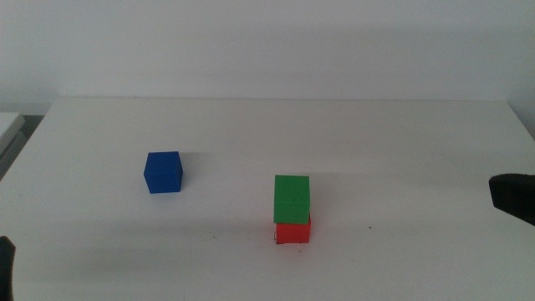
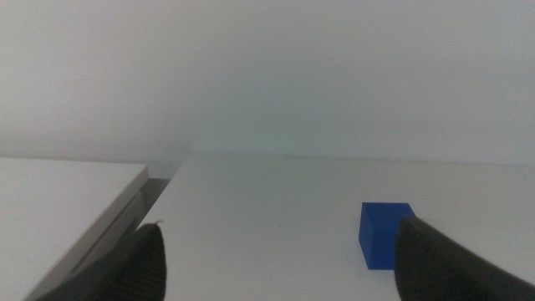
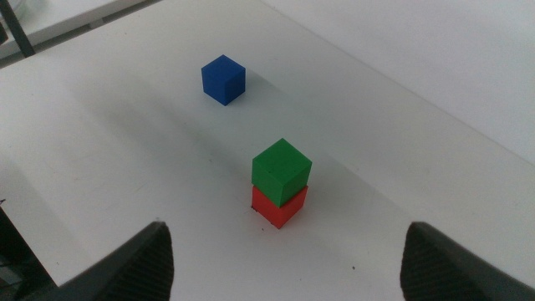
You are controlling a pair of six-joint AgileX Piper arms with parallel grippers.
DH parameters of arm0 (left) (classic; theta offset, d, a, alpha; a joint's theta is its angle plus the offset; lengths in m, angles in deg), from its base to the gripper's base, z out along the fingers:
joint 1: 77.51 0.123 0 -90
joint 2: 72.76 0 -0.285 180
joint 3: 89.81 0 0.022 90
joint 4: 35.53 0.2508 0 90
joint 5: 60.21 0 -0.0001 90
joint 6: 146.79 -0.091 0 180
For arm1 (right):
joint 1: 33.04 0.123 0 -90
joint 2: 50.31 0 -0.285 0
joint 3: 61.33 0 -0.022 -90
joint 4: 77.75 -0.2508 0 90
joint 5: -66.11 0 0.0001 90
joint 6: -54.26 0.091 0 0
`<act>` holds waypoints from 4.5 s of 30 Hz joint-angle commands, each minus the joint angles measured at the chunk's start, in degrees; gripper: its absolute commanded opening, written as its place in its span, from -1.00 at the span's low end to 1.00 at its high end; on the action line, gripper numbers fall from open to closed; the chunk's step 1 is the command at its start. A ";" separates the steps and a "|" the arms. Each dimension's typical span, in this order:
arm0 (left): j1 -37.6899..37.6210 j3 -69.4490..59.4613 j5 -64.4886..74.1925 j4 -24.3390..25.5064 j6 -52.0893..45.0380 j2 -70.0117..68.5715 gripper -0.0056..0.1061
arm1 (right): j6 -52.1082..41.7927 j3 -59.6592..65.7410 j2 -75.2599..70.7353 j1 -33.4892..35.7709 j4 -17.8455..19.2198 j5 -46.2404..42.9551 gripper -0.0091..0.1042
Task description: Stack red cubes first, then green, then blue cubes in a specific spot.
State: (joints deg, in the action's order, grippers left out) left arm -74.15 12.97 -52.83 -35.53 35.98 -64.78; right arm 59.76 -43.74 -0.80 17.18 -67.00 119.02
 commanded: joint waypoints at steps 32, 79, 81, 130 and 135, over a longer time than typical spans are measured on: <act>-10.71 69.11 45.23 1.77 5.62 83.21 0.77 | -0.20 0.16 -0.12 -0.51 0.49 -0.27 0.54; -13.75 89.79 54.43 -5.04 6.38 111.66 -0.93 | -0.20 0.16 -0.12 -0.51 0.49 -0.27 0.54; -16.03 89.79 56.87 -1.96 10.32 107.41 -0.93 | -0.20 0.16 -0.12 -0.51 0.49 -0.27 0.54; -45.64 102.62 62.26 0.98 34.71 113.41 -0.76 | -0.20 0.16 -0.12 -0.51 0.49 -0.27 0.54; -45.64 102.62 62.02 1.45 34.57 113.41 -0.17 | -0.20 0.16 -0.12 -0.51 0.49 -0.27 0.54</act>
State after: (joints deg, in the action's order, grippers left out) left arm -119.67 115.11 9.56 -33.81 70.69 48.43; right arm 59.76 -43.74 -0.80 17.18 -67.00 119.02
